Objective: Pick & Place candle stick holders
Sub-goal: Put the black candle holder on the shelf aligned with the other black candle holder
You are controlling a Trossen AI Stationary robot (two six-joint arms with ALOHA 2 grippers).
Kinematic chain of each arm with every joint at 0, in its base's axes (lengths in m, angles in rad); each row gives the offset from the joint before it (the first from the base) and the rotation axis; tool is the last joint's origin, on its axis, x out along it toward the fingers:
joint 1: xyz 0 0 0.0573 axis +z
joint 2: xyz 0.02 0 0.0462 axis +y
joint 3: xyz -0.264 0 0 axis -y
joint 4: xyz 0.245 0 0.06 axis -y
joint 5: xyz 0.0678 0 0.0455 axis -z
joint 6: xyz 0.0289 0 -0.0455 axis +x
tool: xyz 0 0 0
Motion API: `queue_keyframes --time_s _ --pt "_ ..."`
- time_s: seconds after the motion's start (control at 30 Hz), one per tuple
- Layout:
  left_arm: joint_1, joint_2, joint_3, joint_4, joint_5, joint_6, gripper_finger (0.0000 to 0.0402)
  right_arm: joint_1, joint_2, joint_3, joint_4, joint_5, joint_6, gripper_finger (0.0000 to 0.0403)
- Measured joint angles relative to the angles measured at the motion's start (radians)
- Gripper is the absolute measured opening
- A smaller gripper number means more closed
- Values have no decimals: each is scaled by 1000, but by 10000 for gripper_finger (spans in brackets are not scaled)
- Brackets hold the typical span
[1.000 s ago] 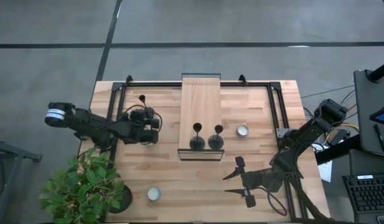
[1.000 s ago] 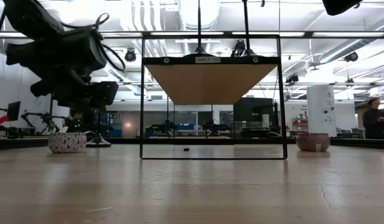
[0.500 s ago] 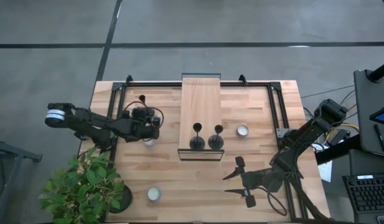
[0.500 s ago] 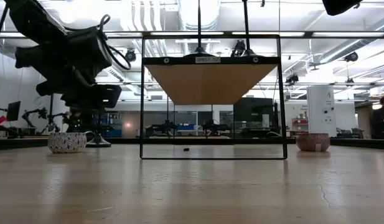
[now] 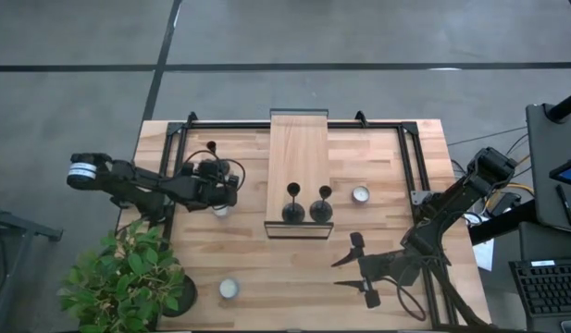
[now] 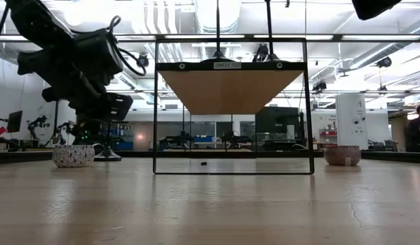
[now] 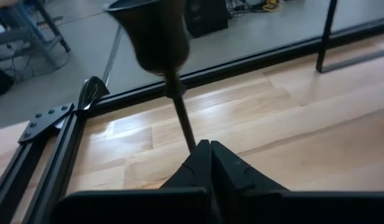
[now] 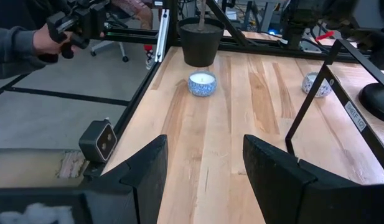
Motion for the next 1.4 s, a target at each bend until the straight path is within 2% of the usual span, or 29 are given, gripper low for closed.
queue_keyframes --time_s 0.3,0.53,0.63,0.8,0.93,1.03,1.13,1.4 --pt "-32 -3 0 5 24 55 0 0 0 -2 0 19 5 203" --pt "-33 -8 0 -71 117 -95 9 0 0 -3 0 19 8 203" --pt "-34 -8 0 -104 148 -143 37 0 0 -3 0 19 8 203" --pt "-65 -8 -21 -100 181 -146 111 1 0 -2 -2 19 8 203" --pt "-94 -8 -50 -71 130 -153 173 1 0 -5 -3 19 3 203" --pt "-94 -8 -68 -24 70 -158 204 1 0 -8 -4 19 4 203" --pt "-87 -8 -88 51 30 -143 216 1 0 -8 -3 19 9 203" --pt "-16 -8 -148 257 17 -47 218 0 0 -8 3 19 9 203"
